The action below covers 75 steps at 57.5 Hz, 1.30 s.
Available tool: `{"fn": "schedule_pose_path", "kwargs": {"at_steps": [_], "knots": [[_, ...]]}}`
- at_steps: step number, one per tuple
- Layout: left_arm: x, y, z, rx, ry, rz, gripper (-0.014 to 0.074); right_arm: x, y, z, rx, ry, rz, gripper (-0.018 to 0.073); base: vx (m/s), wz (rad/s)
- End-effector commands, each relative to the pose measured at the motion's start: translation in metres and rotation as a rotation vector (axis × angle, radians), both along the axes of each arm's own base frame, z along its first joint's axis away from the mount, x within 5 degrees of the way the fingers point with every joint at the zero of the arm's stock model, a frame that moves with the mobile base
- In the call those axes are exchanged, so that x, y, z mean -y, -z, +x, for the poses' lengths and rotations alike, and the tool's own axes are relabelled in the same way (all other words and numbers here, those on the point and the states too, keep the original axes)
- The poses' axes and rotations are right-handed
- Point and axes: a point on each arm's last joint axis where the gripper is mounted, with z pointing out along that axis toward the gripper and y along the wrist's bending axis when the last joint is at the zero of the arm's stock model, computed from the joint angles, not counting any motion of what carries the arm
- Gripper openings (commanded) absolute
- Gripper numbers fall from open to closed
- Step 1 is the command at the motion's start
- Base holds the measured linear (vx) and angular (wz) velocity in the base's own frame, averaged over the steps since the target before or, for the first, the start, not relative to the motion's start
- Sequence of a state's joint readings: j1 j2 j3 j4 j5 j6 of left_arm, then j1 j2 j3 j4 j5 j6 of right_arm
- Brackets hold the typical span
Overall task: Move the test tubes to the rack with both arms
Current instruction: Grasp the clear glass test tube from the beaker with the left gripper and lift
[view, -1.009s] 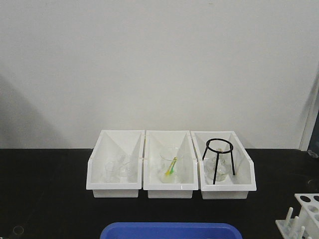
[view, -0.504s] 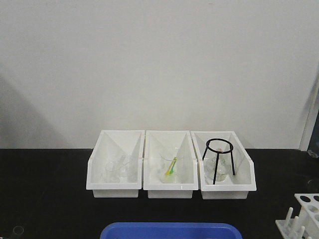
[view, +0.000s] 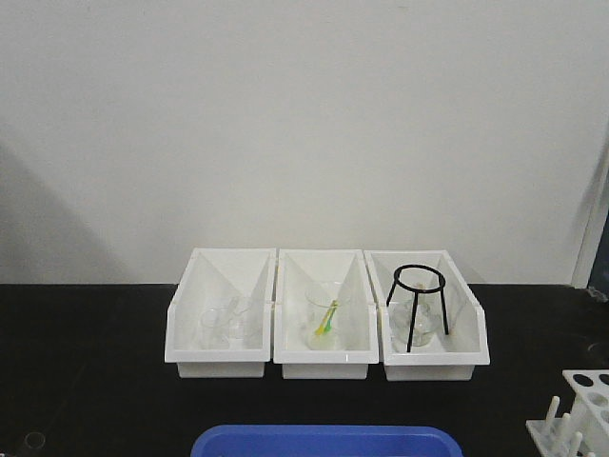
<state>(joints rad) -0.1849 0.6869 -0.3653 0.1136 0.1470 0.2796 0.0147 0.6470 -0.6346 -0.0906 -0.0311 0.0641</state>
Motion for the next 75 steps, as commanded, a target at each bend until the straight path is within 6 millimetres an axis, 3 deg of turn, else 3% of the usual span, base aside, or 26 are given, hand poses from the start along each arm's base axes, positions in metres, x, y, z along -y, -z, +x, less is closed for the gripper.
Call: {"fn": "schedule_pose_path", "kwargs": {"at_steps": [1, 13, 30, 44, 75], "knots": [[0.005, 0.003, 0.004, 0.154, 0.046, -0.014, 0.0487, 0.0, -0.012, -0.001, 0.121, -0.002, -0.023, 0.0503, 0.0, 0.0], [0.012, 0.038, 0.015, 0.25, 0.086, -0.056, 0.0487, -0.001, -0.008, 0.0, 0.155, -0.008, -0.025, 0.0488, 0.0, 0.0], [0.017, 0.061, 0.052, 0.207, 0.082, -0.004, 0.0487, -0.001, -0.012, -0.002, 0.202, -0.011, -0.034, 0.0489, 0.0, 0.0], [0.007, 0.059, 0.06, 0.24, -0.049, 0.004, 0.0487, -0.001, -0.012, -0.002, 0.204, 0.008, -0.121, 0.0489, 0.0, 0.0], [0.007, 0.057, 0.061, 0.271, -0.029, 0.08, 0.0487, -0.001, -0.012, -0.002, 0.207, 0.013, -0.145, 0.0489, 0.0, 0.0]]}}
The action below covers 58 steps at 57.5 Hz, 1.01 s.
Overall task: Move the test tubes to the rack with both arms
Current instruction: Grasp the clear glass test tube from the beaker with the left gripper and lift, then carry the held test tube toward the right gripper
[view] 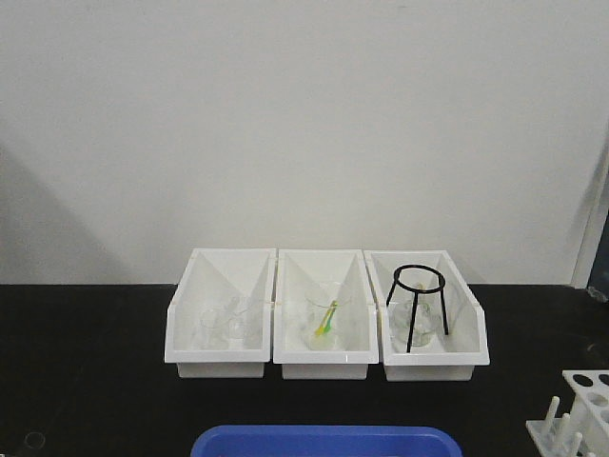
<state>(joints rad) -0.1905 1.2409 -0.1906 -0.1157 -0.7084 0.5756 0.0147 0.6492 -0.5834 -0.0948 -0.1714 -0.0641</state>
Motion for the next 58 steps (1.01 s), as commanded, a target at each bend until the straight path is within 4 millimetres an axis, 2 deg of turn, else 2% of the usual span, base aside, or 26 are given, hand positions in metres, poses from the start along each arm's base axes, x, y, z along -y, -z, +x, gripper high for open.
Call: {"fn": "schedule_pose_path", "kwargs": {"at_steps": [1, 30, 42, 43, 58], "knots": [[0.001, -0.018, 0.007, 0.135, -0.003, -0.005, 0.0487, 0.0, -0.017, -0.003, 0.118, 0.0, -0.016, 0.0489, 0.0, 0.0], [0.003, 0.005, 0.023, 0.126, -0.018, -0.001, 0.0487, 0.0, -0.017, -0.003, 0.114, 0.0, -0.016, 0.0489, 0.0, 0.0], [0.003, 0.009, 0.025, 0.121, -0.022, -0.008, 0.047, 0.0, -0.017, -0.003, 0.11, 0.001, -0.016, 0.0489, 0.0, 0.0], [0.003, 0.009, 0.025, 0.122, -0.022, -0.008, 0.0379, 0.0, -0.017, -0.003, 0.109, 0.001, -0.016, 0.0489, 0.0, 0.0], [0.003, 0.009, 0.025, 0.123, -0.021, -0.006, 0.0091, 0.0, -0.017, -0.003, 0.109, 0.001, -0.016, 0.0489, 0.0, 0.0]]}}
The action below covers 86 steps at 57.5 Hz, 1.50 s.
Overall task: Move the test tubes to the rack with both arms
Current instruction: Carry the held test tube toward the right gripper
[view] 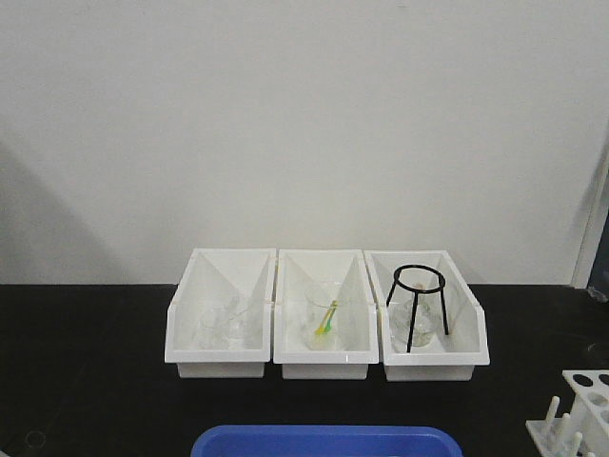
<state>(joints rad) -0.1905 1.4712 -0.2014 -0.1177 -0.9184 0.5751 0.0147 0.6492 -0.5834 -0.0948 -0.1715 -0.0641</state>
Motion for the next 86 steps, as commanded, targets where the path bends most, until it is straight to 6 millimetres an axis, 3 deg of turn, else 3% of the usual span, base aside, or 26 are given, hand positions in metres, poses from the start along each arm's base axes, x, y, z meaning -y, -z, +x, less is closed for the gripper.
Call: {"fn": "schedule_pose_path", "kwargs": {"at_steps": [1, 7, 27, 41, 51, 70, 78, 86], "knots": [[0.001, -0.017, 0.006, 0.132, -0.007, -0.027, 0.0075, 0.0, -0.017, -0.003, 0.108, 0.001, -0.016, 0.0489, 0.0, 0.0], [0.001, -0.019, 0.006, 0.156, -0.008, -0.029, -0.0024, 0.0, -0.017, -0.003, 0.108, 0.001, -0.016, 0.0489, 0.0, 0.0], [-0.006, -0.037, 0.001, 0.227, -0.084, -0.115, -0.0021, 0.0, -0.016, -0.002, 0.096, 0.002, -0.016, 0.0489, 0.0, 0.0], [-0.004, -0.065, -0.001, 0.204, -0.065, -0.164, -0.0021, 0.0, -0.015, -0.002, 0.093, 0.001, 0.002, 0.0489, 0.0, 0.0], [0.003, -0.101, 0.004, 0.112, -0.024, -0.198, -0.0021, 0.001, -0.014, -0.002, 0.074, 0.002, 0.023, 0.0489, 0.0, 0.0], [0.016, -0.19, 0.01, -0.063, 0.05, -0.315, -0.0021, 0.002, -0.003, 0.001, -0.047, 0.007, 0.047, 0.0489, 0.0, 0.0], [0.024, -0.226, 0.009, -0.018, 0.101, -0.342, -0.0021, 0.0, -0.003, 0.002, -0.047, -0.016, 0.101, 0.0489, 0.0, 0.0], [0.036, -0.245, 0.005, 0.02, 0.164, -0.391, -0.0021, -0.019, 0.002, 0.014, -0.075, -0.14, 0.105, 0.0489, 0.0, 0.0]]}}
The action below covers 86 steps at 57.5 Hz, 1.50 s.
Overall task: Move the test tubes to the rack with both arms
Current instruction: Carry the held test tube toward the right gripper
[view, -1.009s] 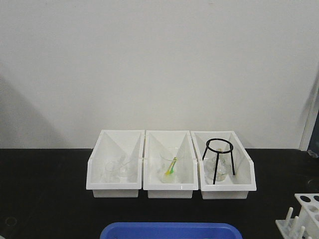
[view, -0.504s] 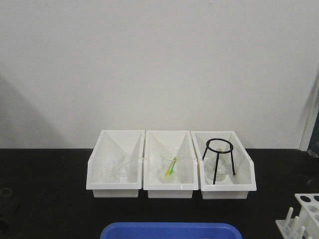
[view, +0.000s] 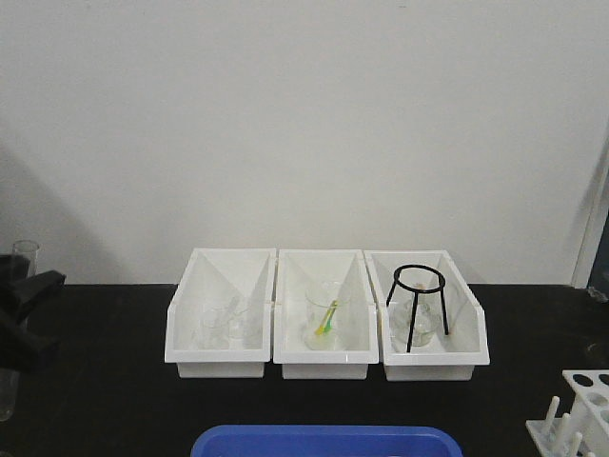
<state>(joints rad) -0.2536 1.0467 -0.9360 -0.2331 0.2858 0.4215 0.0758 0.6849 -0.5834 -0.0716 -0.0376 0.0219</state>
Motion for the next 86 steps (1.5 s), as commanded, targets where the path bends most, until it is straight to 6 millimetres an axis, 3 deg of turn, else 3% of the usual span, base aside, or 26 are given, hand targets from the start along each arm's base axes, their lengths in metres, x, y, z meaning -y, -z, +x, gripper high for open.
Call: {"fn": "schedule_pose_path", "kwargs": {"at_steps": [1, 20, 43, 54, 64, 86], "knots": [[0.006, -0.03, -0.006, 0.124, 0.019, -0.09, -0.0021, -0.014, -0.014, 0.006, 0.1, -0.092, 0.015, 0.0489, 0.0, 0.0], [0.046, -0.028, -0.014, 0.086, 0.2, -0.164, -0.0021, -0.08, 0.007, 0.028, 0.044, -0.416, 0.017, 0.0489, 0.0, 0.0], [0.102, -0.022, -0.014, 0.048, 0.359, -0.27, -0.0021, -0.133, 0.027, 0.033, 0.032, -0.619, 0.058, 0.0489, 0.0, 0.0], [0.138, -0.029, -0.021, 0.068, 0.488, -0.234, -0.0021, -0.141, 0.029, 0.033, 0.044, -0.649, 0.07, 0.0489, 0.0, 0.0], [0.166, -0.017, -0.026, 0.065, 0.554, -0.191, -0.0021, -0.141, 0.028, 0.033, 0.053, -0.649, 0.074, 0.0489, 0.0, 0.0], [0.19, -0.009, -0.036, 0.09, 0.587, -0.188, -0.0021, -0.141, 0.027, 0.033, 0.059, -0.65, 0.078, 0.0489, 0.0, 0.0]]}}
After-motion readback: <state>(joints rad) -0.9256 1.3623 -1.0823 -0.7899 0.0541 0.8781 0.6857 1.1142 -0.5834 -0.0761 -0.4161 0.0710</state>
